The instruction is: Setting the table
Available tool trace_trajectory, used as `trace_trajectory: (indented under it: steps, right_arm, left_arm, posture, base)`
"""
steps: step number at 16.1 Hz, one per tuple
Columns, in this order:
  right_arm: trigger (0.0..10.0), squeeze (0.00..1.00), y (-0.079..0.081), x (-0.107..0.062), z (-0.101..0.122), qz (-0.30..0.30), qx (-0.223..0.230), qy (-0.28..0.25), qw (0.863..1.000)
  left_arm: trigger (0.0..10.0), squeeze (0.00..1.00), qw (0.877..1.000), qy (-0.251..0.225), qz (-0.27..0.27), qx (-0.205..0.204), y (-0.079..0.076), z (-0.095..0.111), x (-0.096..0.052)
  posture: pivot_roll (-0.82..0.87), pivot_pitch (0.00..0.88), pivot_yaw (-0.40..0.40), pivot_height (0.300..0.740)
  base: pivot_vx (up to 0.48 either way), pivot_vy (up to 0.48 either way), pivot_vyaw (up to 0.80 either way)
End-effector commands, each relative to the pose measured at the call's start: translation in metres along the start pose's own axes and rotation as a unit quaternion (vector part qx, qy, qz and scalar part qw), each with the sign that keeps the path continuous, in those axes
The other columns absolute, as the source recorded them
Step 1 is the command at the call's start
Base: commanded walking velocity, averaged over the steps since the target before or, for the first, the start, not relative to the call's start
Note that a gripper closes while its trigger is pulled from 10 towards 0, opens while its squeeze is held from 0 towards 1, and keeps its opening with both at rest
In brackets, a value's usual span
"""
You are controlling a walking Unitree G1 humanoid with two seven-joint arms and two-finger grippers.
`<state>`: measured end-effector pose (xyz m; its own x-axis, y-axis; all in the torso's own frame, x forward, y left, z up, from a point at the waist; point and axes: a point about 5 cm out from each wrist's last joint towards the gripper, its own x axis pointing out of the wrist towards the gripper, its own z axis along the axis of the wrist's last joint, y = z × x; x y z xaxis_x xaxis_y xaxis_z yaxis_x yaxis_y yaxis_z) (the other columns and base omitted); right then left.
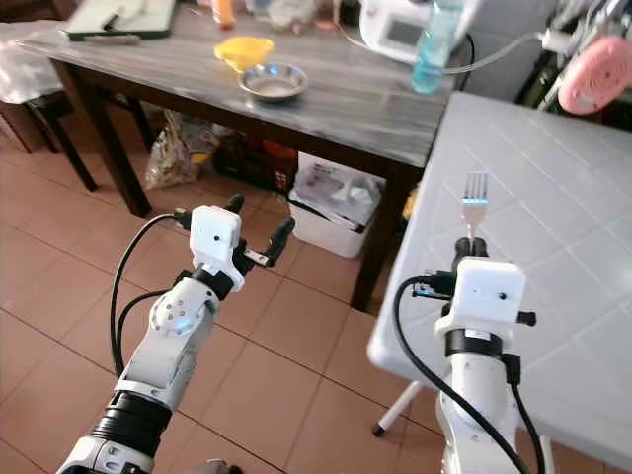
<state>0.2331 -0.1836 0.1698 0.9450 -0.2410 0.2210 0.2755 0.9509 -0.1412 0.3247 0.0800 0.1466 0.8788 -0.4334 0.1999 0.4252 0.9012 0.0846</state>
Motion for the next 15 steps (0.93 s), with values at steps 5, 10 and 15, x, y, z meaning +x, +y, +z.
trace_trajectory:
  steps: [5,10,15]
  right_arm:
    - [10.0,0.0,0.0,-0.002,0.001,-0.002,0.002,-0.001,1.0]
    - [10.0,0.0,-0.002,-0.003,0.001,-0.008,0.001,-0.001,1.0]
    - [10.0,0.0,-0.001,-0.002,0.001,-0.003,-0.003,-0.004,1.0]
  left_arm:
    - [10.0,0.0,1.0,0.005,-0.01,0.009,0.001,-0.003,-0.003]
    - [10.0,0.0,1.0,0.007,-0.02,0.009,-0.002,-0.003,0.0]
    - [10.0,0.0,1.0,-0.001,-0.021,0.013,-0.007,-0.003,0.0]
  posture:
    - [0.01,0.125,-0.03,0.74]
    - [0.01,0.122,-0.023,0.74]
    - [0.01,0.112,-0.028,0.74]
  base:
    - [0.0,0.48,-0.75]
    - [0.0,0.48,-0.5]
    - [0.0,0.478,0.0]
